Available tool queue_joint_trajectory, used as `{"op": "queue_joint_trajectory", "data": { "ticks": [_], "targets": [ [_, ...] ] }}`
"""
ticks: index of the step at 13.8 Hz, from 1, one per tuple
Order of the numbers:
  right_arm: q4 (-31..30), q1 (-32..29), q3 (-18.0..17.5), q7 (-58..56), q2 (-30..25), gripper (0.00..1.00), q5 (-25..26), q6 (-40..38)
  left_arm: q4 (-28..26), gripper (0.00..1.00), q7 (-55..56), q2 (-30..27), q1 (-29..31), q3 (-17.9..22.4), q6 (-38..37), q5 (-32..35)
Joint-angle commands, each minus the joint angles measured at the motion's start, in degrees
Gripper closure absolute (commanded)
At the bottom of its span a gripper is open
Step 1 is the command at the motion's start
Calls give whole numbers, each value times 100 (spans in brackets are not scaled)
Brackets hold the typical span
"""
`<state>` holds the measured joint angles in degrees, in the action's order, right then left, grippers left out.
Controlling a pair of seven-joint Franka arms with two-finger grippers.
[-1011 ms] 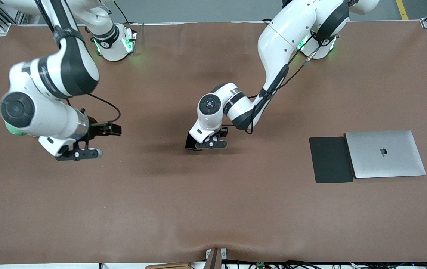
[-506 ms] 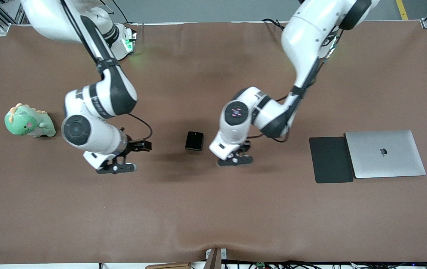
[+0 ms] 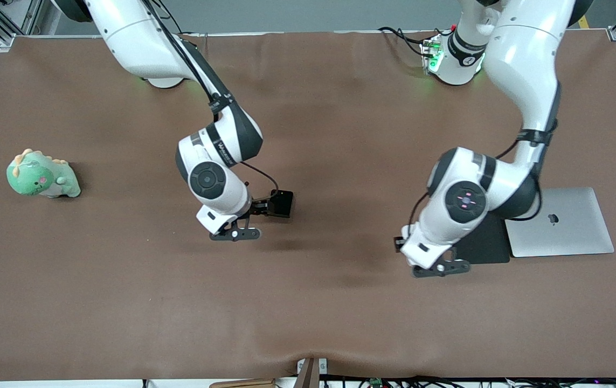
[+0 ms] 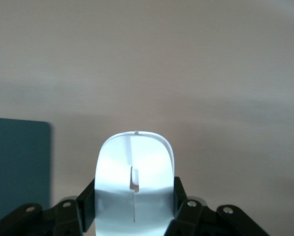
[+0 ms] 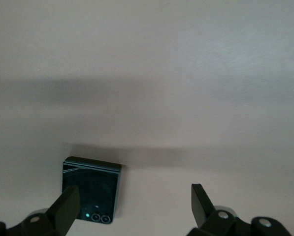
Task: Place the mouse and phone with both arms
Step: 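Carry the mouse toward the mouse pad while the right gripper grasps the phone, then lower the mouse onto the dark mouse pad and open the left gripper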
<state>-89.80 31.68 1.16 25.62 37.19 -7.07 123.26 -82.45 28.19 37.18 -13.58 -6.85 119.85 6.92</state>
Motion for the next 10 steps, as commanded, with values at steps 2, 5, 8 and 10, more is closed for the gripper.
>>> {"op": "queue_joint_trajectory", "data": {
  "ticks": [2,5,8,10],
  "targets": [
    [-124,259,51,486,113,0,12,442,-815,71,-515,-308,723,-70,196,126],
    [-152,479,51,856,279,0,13,716,-1359,71,-903,-185,1216,-70,985,213],
    [-151,602,51,1050,420,0,21,927,-1905,70,-1394,-210,1734,-97,1417,494],
    [-151,681,51,1164,534,0,21,1068,-2020,70,-1562,-228,1833,-132,1445,495]
  ]
}}
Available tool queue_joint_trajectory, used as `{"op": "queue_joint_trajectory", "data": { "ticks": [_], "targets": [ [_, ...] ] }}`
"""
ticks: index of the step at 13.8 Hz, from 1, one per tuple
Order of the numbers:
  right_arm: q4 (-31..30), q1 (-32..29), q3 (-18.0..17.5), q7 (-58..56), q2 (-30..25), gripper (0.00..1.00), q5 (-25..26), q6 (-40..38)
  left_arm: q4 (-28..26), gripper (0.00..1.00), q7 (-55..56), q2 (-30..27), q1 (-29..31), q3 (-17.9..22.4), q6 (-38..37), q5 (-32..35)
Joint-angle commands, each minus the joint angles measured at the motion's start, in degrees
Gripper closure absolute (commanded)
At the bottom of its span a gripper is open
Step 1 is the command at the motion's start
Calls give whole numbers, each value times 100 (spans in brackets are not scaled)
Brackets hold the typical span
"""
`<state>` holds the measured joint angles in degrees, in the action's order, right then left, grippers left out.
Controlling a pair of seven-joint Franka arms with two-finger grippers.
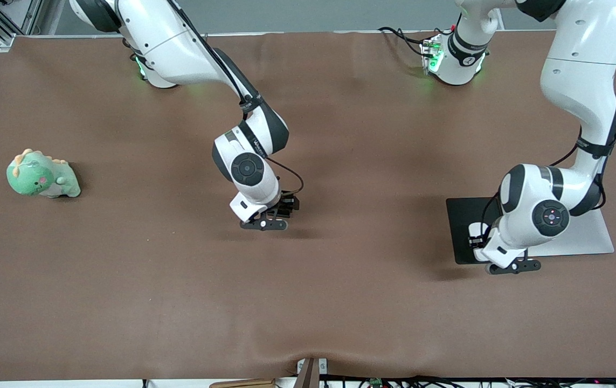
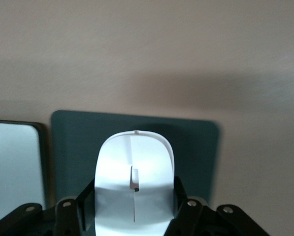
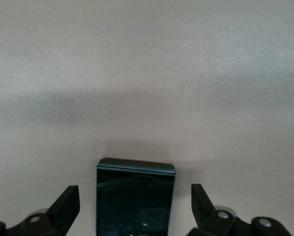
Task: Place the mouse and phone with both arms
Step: 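Lower the mouse onto the dark mouse pad and open the left gripper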
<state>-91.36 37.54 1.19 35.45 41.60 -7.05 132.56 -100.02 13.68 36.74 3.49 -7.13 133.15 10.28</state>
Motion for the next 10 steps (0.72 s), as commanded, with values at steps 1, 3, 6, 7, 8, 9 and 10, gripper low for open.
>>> {"op": "queue_joint_trajectory", "data": {
  "ticks": [1,3,6,7,8,9,10],
  "targets": [
    [4,131,48,233,146,0,11,208,-324,70,-120,-185,126,-113,123,158],
    [12,183,48,321,234,0,11,314,-395,68,-137,-185,126,-122,158,158],
    [4,201,57,322,269,0,20,306,-404,64,-129,-159,126,-201,158,150],
    [4,201,57,322,269,0,20,306,-421,63,-129,-159,126,-201,158,158],
    [-5,201,65,322,278,0,29,297,-465,62,-129,-167,126,-201,158,150],
    [-5,201,65,313,270,0,29,288,-500,58,-129,-176,143,-201,158,149],
    [-5,201,74,313,261,0,29,262,-501,56,-129,-185,169,-201,158,149]
  ]
}}
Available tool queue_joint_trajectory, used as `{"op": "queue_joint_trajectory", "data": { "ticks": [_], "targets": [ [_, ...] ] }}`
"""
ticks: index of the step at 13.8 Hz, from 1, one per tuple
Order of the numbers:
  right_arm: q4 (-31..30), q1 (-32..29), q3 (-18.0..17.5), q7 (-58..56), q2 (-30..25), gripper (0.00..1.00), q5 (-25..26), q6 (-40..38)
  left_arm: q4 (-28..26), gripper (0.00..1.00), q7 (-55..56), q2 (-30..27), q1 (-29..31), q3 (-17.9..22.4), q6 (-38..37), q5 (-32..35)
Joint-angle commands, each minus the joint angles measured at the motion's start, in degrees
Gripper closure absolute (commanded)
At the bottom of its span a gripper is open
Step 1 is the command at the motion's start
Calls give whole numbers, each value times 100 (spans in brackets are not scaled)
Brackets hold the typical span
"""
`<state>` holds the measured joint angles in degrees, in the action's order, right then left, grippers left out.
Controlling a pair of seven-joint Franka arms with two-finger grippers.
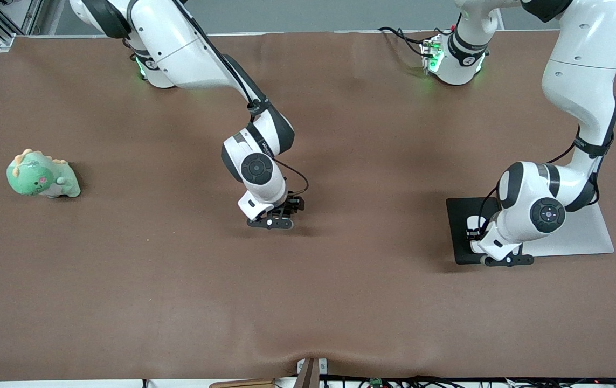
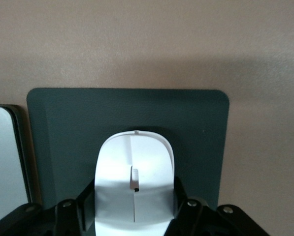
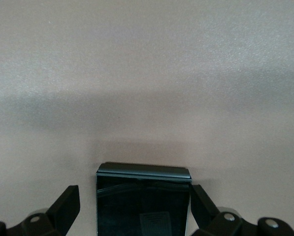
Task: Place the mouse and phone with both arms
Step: 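Lower the mouse onto the dark mouse pad and open the left gripper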
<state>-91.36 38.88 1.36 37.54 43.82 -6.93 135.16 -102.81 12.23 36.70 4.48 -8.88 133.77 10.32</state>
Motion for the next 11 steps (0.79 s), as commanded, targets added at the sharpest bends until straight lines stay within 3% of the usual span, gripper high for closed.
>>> {"op": "queue_joint_trajectory", "data": {
  "ticks": [1,3,4,5,9,11],
  "targets": [
    [4,58,58,105,31,0,17,-24,-230,55,17,-190,79,-26,97,146],
    [4,58,58,114,13,0,17,-25,-239,43,17,-190,79,-26,97,146],
    [4,49,66,148,4,0,17,-25,-239,27,17,-190,79,-26,97,137],
    [4,41,66,201,-5,0,17,-25,-231,0,43,-190,79,-26,97,128],
    [-5,85,66,316,31,0,17,-16,-82,0,104,-505,71,-26,-8,111],
    [-5,76,66,342,39,0,17,-16,285,0,96,-769,62,-26,-454,119]
  ]
}}
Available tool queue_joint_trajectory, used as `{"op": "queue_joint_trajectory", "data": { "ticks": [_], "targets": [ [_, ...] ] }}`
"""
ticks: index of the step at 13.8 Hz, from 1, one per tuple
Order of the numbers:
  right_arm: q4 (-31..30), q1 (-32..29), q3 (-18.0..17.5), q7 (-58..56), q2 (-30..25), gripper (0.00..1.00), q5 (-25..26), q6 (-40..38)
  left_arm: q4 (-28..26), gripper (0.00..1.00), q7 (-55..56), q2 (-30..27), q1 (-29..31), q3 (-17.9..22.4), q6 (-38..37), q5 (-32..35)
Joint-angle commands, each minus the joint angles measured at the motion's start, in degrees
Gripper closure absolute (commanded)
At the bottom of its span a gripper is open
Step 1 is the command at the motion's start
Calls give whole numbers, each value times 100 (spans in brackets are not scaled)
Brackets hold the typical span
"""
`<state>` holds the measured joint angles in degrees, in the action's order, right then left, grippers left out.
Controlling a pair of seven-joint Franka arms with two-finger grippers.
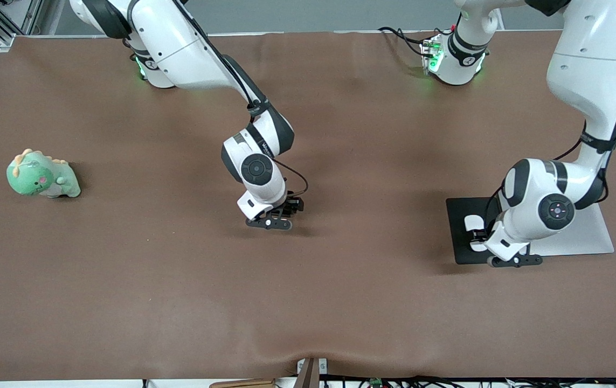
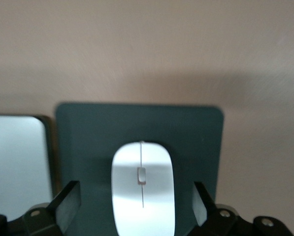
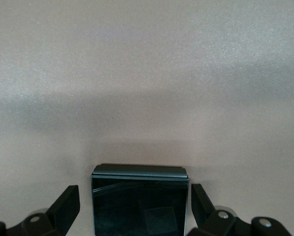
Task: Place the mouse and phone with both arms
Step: 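Lower the mouse onto the dark mouse pad and open the left gripper, then raise the left gripper away while the right gripper carries the phone toward the plush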
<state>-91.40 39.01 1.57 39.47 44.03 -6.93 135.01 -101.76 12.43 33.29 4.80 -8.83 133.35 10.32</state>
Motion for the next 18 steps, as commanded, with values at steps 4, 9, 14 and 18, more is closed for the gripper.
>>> {"op": "queue_joint_trajectory", "data": {
  "ticks": [4,9,14,18],
  "targets": [
    [-9,19,45,158,0,77,17,-10,1648,0,5,-744,57,-13,-1993,76],
    [0,-104,413,123,-596,94,17,-746,1967,0,-13,-1955,48,-39,-3251,14],
    [-183,-884,634,-752,-1281,100,43,-1337,1950,0,-13,-2818,-5,-163,-3957,-538],
    [-957,-1886,634,-2282,-1888,100,52,-1276,1880,0,-205,-3179,-451,231,-4562,-619]
  ]
}}
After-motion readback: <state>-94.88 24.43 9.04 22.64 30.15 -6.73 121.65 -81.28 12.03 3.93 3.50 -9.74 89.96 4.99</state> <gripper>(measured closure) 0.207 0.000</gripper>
